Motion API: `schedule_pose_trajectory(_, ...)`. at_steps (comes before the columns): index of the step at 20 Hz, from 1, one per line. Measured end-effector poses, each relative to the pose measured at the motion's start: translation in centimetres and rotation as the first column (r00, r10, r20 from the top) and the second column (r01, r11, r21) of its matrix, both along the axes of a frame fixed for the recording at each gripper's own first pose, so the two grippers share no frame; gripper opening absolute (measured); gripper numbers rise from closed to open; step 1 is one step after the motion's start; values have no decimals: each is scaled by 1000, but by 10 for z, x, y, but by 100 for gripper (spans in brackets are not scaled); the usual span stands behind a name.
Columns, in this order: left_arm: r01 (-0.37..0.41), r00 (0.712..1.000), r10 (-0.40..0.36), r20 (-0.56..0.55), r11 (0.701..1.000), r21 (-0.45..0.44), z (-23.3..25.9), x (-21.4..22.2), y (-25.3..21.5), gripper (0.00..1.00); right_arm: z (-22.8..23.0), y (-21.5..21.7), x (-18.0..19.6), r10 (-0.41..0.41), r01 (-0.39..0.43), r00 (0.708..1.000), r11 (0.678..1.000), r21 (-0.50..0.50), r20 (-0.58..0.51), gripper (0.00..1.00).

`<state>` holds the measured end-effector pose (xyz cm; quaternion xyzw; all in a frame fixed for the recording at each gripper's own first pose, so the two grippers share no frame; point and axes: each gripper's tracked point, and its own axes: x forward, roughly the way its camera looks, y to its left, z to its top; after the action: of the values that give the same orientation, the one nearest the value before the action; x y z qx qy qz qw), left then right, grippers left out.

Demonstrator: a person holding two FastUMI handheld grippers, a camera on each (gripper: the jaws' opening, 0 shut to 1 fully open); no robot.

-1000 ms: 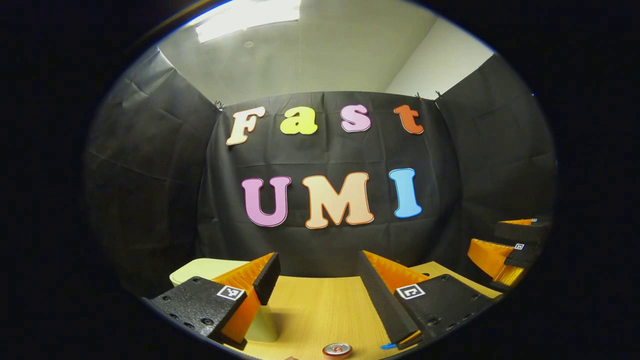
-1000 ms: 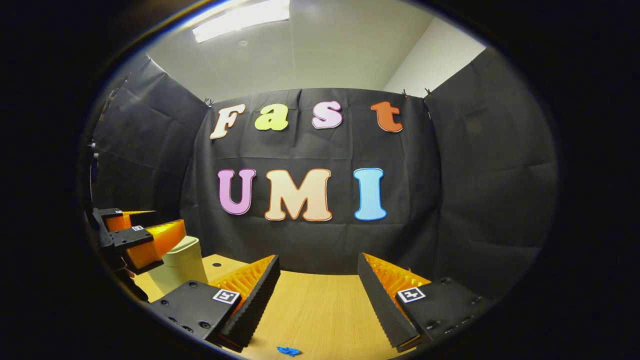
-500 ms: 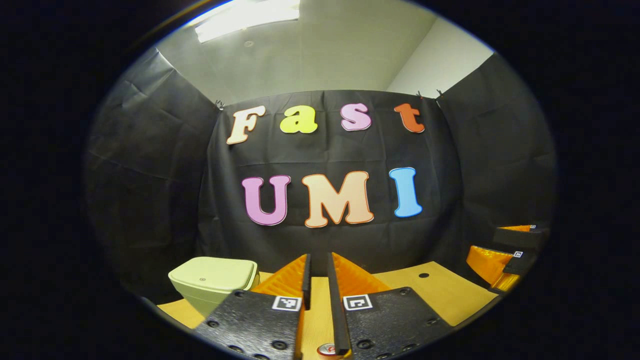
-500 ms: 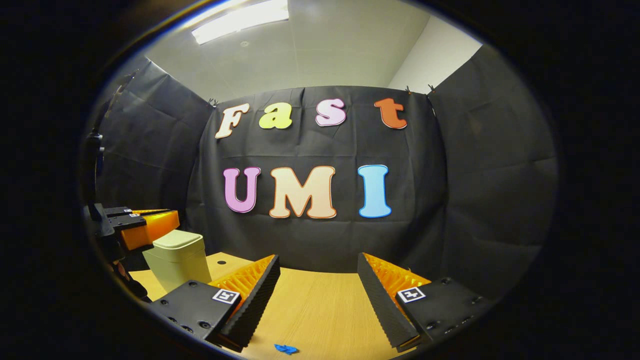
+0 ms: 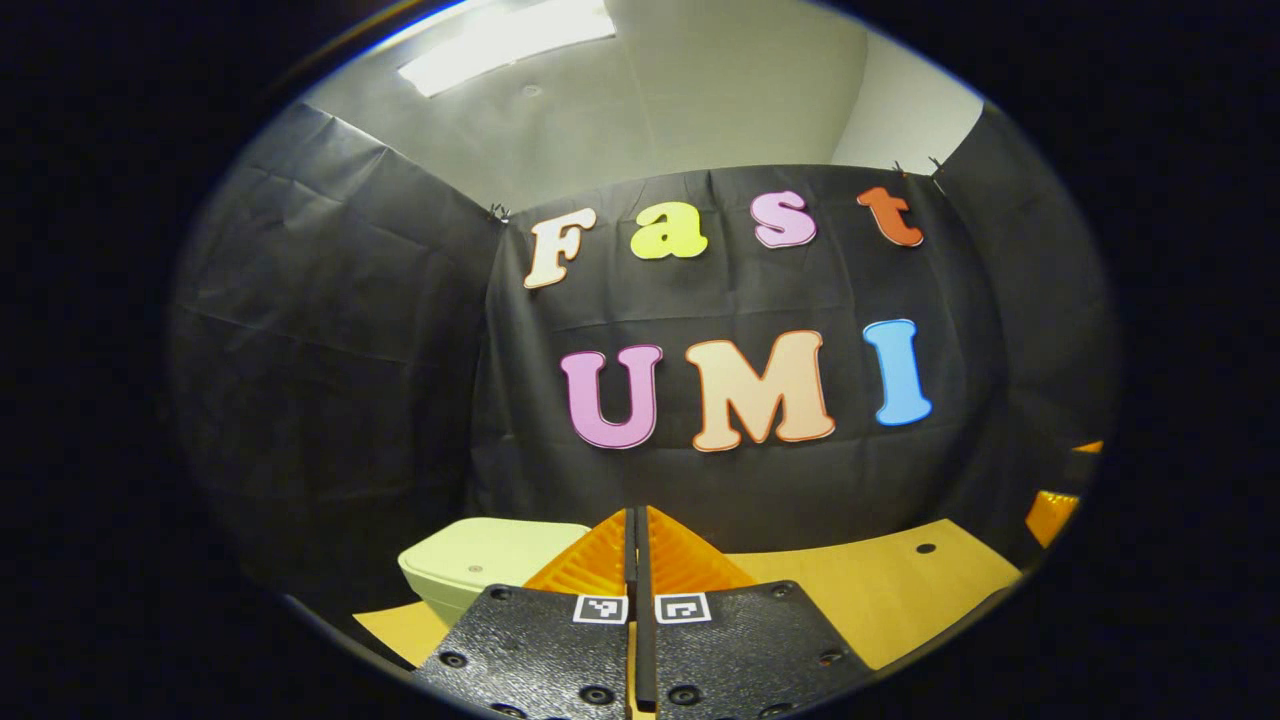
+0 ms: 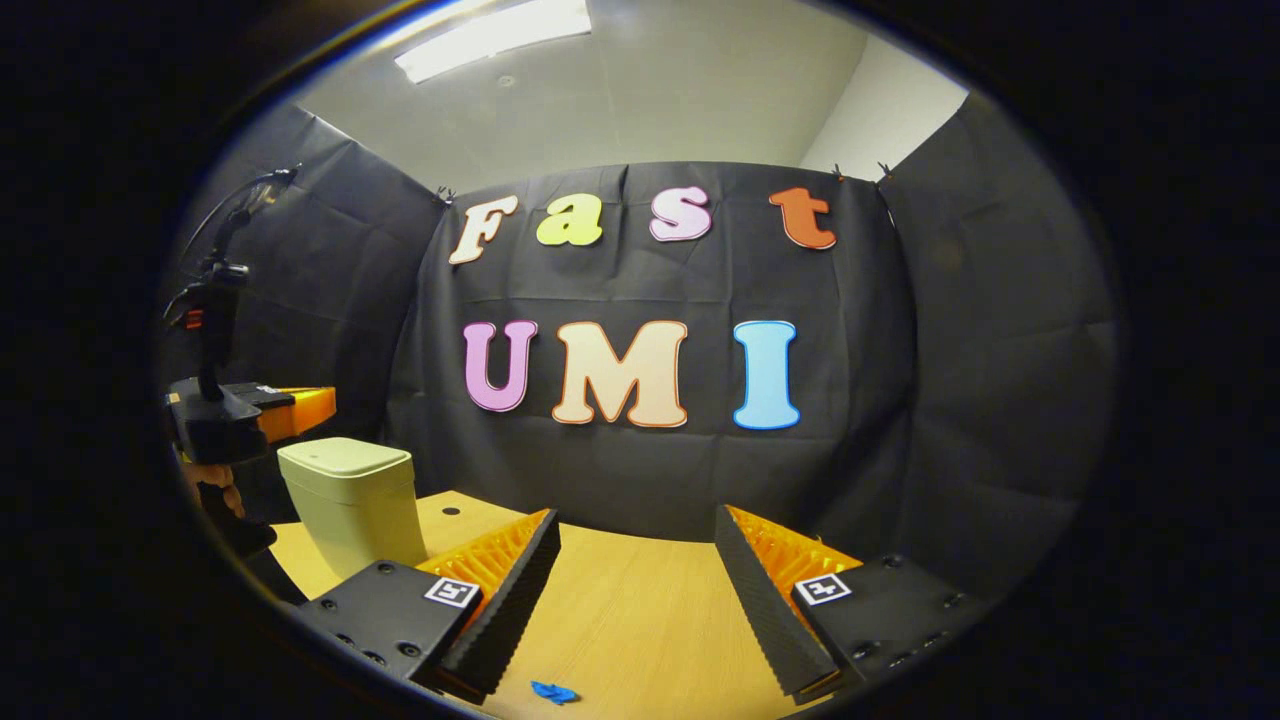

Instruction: Press the lid of the desktop garbage bin to open it, pick up the crumpled paper on the desktop and throw it into the bin, then pick up the pop can on the desktop and drop it into the bin, and finally close the garbage bin lid.

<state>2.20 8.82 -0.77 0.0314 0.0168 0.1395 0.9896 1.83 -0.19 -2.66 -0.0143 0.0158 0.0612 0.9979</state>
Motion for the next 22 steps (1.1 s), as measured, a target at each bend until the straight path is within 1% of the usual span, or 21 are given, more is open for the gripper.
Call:
schedule_pose_trajectory(2,-20,1000,20,-15,1000,-3,-5,11,25,0,1,11,7,-12,12,1000,1000,19,-1,98)
schedule_pose_trajectory(4,-34,999,33,-22,999,-16,-11,20,51,0,0,25,16,-26,26,1000,1000,12,-5,98)
schedule_pose_trajectory(7,-65,996,65,-59,998,-8,-30,28,88,0,-8,44,26,-21,21,999,1000,9,-38,98)
schedule_pose_trajectory(10,-102,991,100,-85,995,-23,-47,32,118,0,-11,53,36,-28,28,998,1000,-10,-59,98)
schedule_pose_trajectory(15,-142,978,129,-161,987,-69,-87,35,146,0,-22,62,43,-34,31,995,999,-30,-93,98)
schedule_pose_trajectory(20,-158,959,121,-255,979,-129,-126,29,150,0,-26,63,40,-36,31,993,999,-42,-110,98)
schedule_pose_trajectory(22,-154,963,122,-238,981,-118,-125,30,150,0,-29,61,39,-38,33,993,998,-45,-113,98)
